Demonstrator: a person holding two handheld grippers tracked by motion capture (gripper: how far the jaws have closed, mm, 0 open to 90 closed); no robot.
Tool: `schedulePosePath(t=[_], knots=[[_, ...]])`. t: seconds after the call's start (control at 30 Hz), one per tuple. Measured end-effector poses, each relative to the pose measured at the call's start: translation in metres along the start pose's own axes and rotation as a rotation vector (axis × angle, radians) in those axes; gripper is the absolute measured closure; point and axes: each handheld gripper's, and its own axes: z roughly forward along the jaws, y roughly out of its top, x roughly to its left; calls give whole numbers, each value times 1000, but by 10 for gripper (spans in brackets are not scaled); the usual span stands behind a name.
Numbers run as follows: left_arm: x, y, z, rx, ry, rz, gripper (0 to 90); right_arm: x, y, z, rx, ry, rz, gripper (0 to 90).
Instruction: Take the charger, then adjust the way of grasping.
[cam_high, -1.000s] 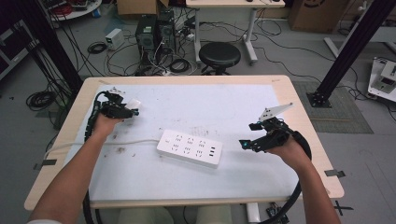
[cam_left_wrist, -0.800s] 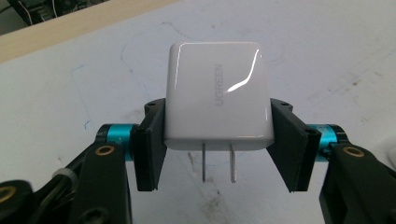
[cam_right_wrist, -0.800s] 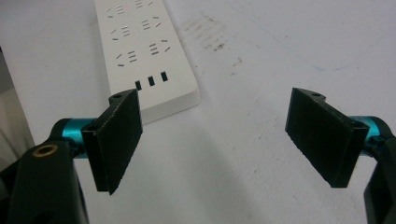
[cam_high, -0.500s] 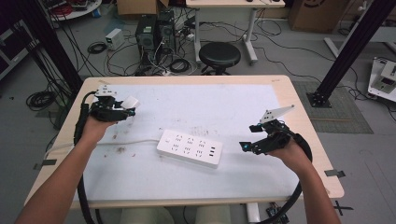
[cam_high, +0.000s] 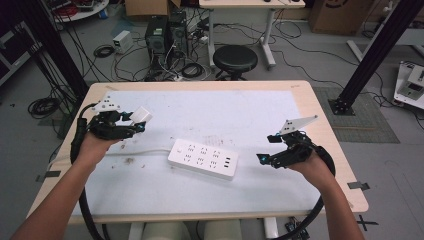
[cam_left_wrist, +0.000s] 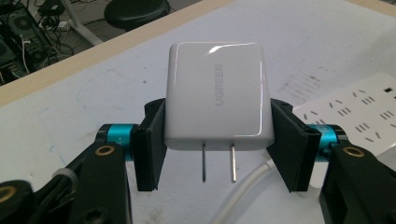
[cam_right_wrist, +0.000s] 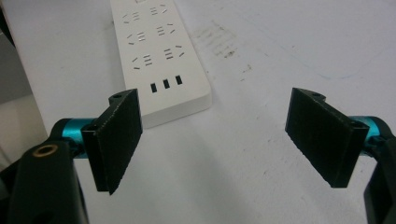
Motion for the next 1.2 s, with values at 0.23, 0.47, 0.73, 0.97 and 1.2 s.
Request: schedulePosePath(t=[0.23,0.47,0.73,0.97,1.2], knots=[[-16,2,-11,-25,-29,29,426,6,1,1,2,7,-21,192],[-28,4,-17,-31,-48,60,426,6,2,-2,-13,4,-29,192],[-39,4,-25,-54,-80,90,426,9,3,0,-8,8,-26,192],[-45,3,-26,-60,-112,123,425,11,7,4,-2,16,-33,192],[-54,3,-26,-67,-150,169,425,13,10,9,7,31,-31,192]])
